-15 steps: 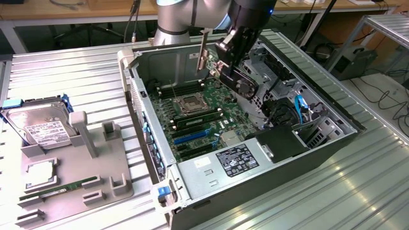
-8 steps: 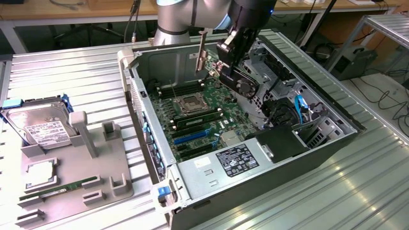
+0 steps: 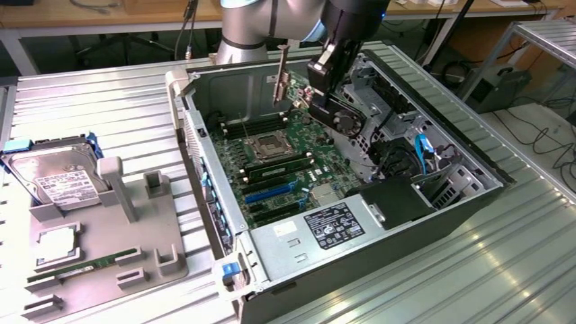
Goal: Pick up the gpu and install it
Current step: 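Insert the gpu into the slot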
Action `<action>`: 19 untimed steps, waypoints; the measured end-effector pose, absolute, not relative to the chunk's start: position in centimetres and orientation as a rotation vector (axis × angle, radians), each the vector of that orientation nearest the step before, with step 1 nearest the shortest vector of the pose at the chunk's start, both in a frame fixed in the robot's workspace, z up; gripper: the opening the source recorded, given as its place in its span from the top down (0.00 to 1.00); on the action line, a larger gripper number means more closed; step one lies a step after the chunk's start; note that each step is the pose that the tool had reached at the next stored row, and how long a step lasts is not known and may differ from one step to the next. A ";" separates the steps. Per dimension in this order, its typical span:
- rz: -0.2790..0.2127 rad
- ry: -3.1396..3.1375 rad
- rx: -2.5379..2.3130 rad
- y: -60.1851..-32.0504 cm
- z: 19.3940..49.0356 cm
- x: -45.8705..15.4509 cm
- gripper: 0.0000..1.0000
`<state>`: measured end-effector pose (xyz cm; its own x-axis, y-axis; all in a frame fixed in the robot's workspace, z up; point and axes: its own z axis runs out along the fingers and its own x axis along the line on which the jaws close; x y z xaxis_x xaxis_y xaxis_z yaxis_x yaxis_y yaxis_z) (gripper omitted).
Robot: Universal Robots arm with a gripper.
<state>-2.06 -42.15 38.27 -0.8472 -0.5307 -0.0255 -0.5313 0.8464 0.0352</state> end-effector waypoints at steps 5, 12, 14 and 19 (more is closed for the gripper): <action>0.064 2.990 -0.914 -42.1 38.3 -2.1 0.74; 0.065 2.972 -0.976 -42.1 38.3 -2.1 0.74; 0.065 2.967 -0.991 -42.1 38.3 -2.1 0.74; 0.065 2.953 -1.033 -42.1 38.3 -2.1 0.74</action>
